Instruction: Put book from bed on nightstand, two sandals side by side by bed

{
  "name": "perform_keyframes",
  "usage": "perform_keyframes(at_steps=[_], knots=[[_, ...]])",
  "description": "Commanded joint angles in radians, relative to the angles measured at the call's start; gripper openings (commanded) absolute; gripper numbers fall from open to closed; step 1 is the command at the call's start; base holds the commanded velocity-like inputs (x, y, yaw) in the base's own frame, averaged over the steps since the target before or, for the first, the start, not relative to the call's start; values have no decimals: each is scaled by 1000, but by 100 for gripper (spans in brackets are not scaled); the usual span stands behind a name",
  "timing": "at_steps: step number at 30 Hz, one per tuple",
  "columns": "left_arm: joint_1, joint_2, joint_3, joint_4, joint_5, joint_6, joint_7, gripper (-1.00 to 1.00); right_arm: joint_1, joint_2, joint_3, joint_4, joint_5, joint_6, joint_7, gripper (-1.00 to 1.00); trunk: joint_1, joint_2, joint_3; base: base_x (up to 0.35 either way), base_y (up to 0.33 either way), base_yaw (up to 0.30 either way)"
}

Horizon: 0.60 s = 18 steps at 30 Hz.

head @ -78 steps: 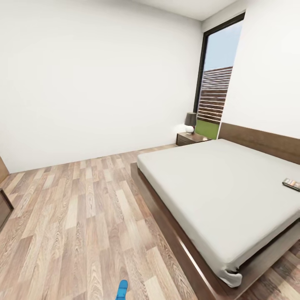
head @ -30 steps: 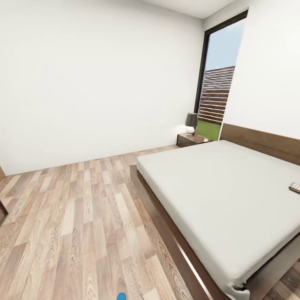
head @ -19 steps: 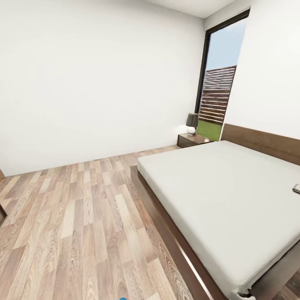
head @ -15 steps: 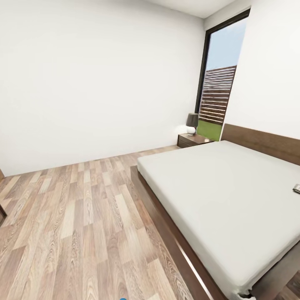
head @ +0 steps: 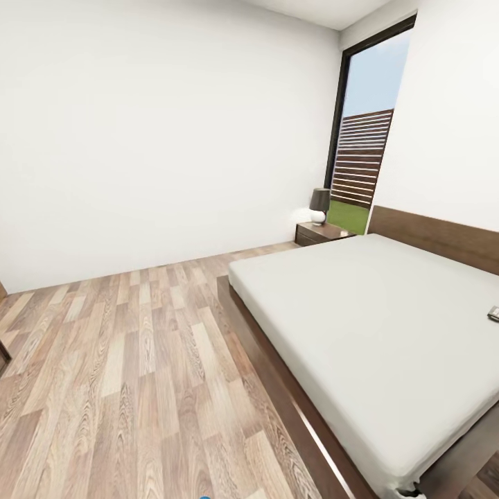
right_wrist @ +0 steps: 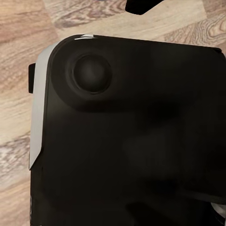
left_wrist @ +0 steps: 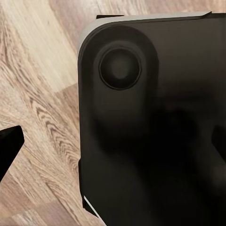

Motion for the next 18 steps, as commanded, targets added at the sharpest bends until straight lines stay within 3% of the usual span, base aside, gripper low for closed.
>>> perform_keyframes(at_steps=[1, 18], knots=[[0, 0, 0, -1, 1, -1, 1, 100, 0, 0, 0, -1, 0, 0, -1, 100, 0, 0, -1, 3, 2, 0], [0, 0, -2, -1, 1, -1, 1, 100, 0, 1, 0, -1, 0, 0, -1, 100, 0, 0, -1, 1, 38, -9]])
